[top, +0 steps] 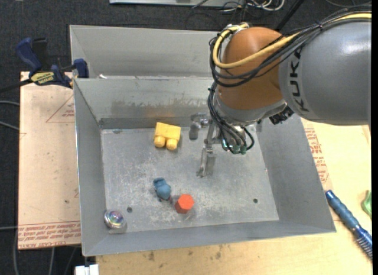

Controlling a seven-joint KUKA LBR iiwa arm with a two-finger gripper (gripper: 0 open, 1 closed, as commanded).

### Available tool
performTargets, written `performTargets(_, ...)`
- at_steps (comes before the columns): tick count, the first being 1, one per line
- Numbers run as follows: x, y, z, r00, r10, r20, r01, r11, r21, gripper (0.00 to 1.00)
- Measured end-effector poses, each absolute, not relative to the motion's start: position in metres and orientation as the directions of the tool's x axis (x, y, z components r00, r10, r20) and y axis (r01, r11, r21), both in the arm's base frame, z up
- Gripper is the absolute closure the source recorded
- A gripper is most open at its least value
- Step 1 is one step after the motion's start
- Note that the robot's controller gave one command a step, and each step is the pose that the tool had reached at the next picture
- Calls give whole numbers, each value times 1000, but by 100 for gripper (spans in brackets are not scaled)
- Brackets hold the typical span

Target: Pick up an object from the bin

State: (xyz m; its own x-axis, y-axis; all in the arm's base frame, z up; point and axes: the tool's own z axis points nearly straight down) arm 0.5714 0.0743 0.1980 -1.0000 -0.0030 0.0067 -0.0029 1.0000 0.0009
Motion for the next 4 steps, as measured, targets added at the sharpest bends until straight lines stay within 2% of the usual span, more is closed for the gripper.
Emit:
performTargets(1,591,138,66,-997,75,5,75,997,2,0)
performTargets(2,504,152,77,-996,93,-1,93,996,2,0)
performTargets(3,487,164,72,-998,-53,-18,-53,999,3,0)
performTargets(4,483,164,71,-999,-54,-5,-54,999,2,100)
